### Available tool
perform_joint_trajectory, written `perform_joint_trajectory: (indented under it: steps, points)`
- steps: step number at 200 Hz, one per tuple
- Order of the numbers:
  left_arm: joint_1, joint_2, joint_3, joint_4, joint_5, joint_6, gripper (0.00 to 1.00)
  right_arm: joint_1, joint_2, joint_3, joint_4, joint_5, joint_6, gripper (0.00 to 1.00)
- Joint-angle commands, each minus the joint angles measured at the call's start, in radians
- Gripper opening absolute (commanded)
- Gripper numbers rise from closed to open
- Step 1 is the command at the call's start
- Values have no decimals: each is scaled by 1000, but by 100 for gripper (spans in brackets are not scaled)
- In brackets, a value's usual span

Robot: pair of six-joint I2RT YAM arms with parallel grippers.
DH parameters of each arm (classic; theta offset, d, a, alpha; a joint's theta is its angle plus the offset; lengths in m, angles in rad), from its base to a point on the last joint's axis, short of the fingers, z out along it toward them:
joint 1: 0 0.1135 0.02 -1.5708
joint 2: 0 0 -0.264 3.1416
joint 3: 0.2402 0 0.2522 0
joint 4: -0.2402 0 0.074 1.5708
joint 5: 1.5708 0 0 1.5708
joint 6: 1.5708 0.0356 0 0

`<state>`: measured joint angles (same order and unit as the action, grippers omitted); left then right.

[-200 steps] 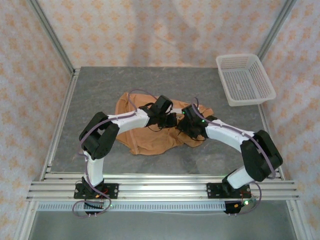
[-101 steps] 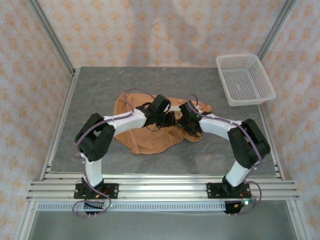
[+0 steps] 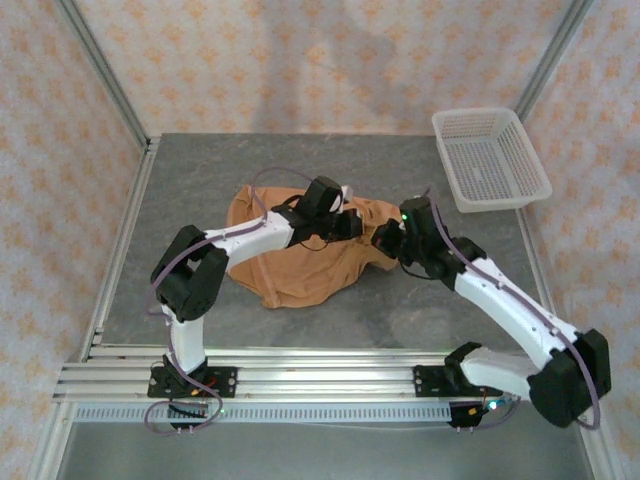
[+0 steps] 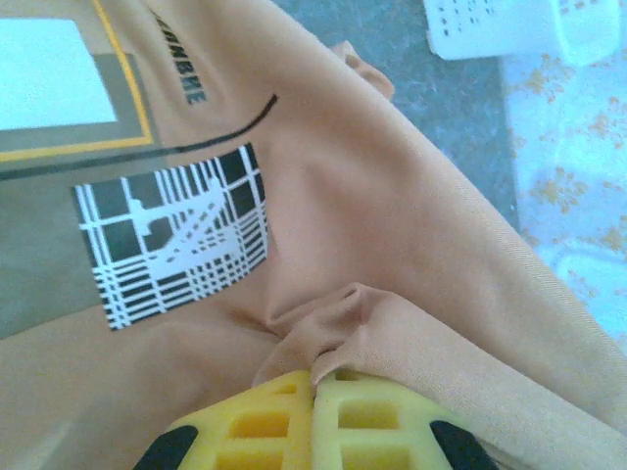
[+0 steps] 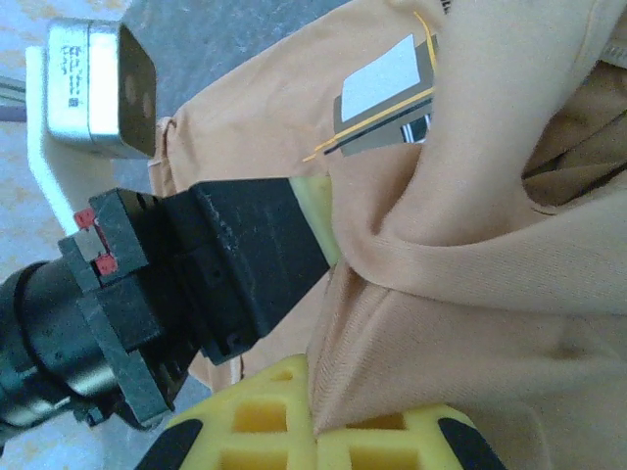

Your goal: Fold the inside-out t-shirt

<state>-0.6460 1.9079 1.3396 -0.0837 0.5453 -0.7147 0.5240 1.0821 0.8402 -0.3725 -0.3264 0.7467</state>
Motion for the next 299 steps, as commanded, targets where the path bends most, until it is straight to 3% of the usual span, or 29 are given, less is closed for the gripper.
perform_joint_trajectory:
  steps: [1,31,45,58,92,115,141,194,231,282,289,299]
  points:
    - [23,63,-40,-63,-79,-17,0,-5,-89,-130,204,-107,-30,0]
    - [22,33,-55,-71,-77,-6,0,-14,-89,-350,288,-37,-43,0]
    - [20,13,-59,-79,-76,-1,0,-22,-46,-398,254,4,-25,8]
    - [16,8,-54,-97,-80,6,0,-27,-22,-409,215,19,-13,9]
    - [-7,-22,-45,-105,-82,11,0,-27,-56,-342,19,127,-11,31]
    - [-26,-18,-43,-102,-85,9,0,-16,-93,-258,-75,156,-46,28]
    - [-35,-8,-45,-97,-87,4,0,14,-83,-189,-56,143,-59,21]
    - [-35,-9,-49,-102,-94,4,0,71,145,-92,13,110,-95,21]
    - [-35,-12,-45,-107,-97,7,0,79,203,-90,27,119,-98,30]
    - [-35,-11,-54,-100,-94,4,0,79,283,-83,110,115,-88,31]
    - [-35,-11,-54,-99,-93,4,0,80,296,-76,118,112,-84,29]
    - [-35,-11,-54,-100,-91,4,0,79,309,-66,127,112,-78,18]
